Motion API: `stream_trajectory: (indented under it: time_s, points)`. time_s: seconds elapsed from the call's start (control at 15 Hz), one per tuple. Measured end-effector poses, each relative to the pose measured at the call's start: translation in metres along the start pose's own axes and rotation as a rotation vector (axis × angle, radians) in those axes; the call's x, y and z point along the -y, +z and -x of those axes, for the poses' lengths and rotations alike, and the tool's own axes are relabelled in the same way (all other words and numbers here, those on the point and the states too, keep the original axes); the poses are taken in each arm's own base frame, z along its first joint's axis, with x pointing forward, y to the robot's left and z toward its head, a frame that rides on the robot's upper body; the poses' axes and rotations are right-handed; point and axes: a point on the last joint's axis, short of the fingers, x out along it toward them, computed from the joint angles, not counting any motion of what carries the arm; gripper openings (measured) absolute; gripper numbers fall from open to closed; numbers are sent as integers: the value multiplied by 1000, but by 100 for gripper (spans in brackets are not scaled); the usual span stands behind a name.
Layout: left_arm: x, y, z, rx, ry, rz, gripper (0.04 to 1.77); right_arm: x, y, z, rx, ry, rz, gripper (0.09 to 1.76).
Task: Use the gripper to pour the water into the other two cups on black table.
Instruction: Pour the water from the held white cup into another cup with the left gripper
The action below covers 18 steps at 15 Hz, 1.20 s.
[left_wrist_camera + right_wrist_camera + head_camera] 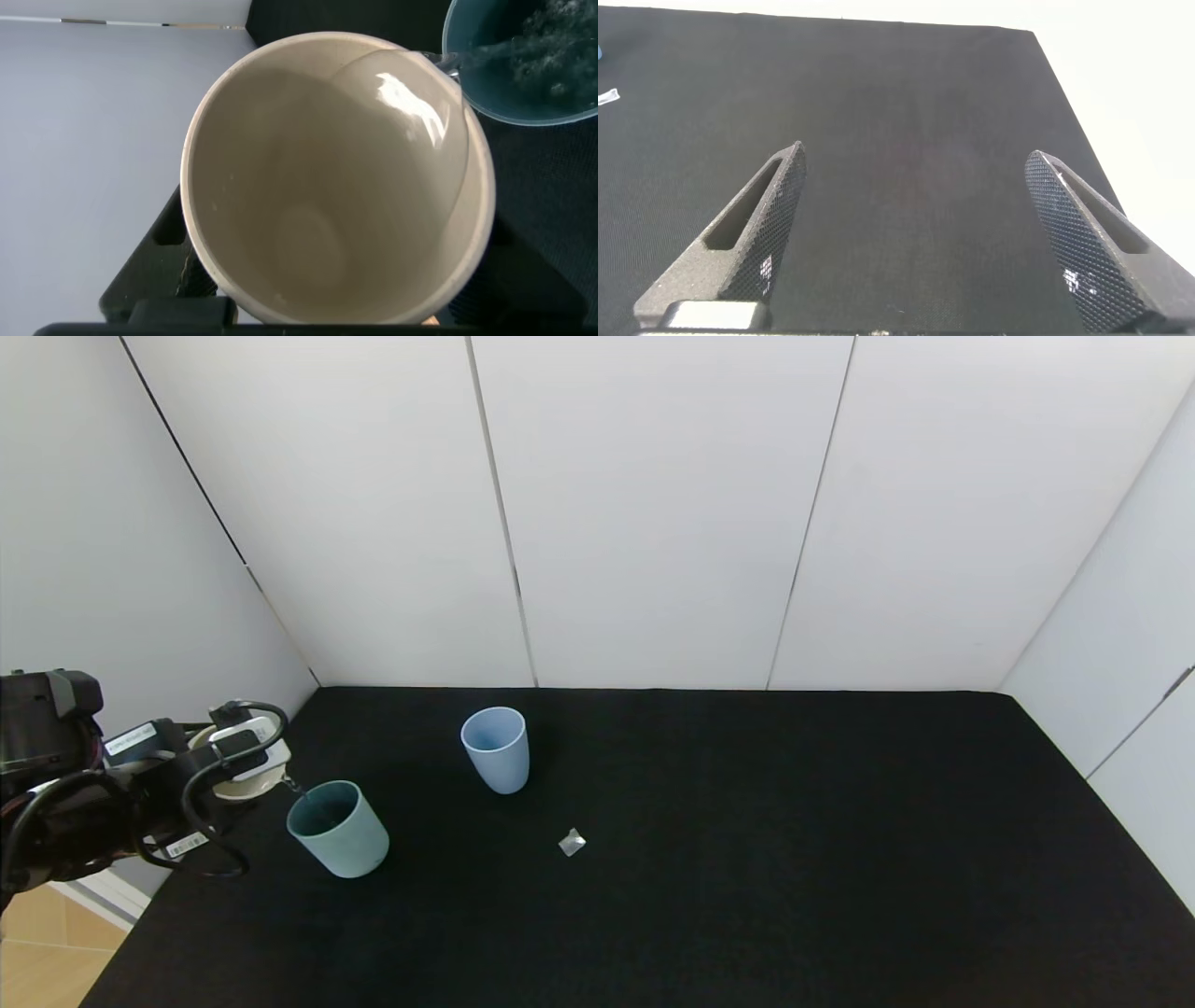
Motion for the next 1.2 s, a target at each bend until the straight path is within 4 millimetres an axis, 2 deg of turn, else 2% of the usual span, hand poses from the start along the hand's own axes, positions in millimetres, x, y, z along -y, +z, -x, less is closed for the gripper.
stream_trajectory:
  time_s: [0.87,1.2]
  points:
    - [2,-1,4,7,-10,2,127,0,0,0,0,0,0,171]
    - [3,-2,5,17,-16,153,127,0,0,0,0,0,0,171]
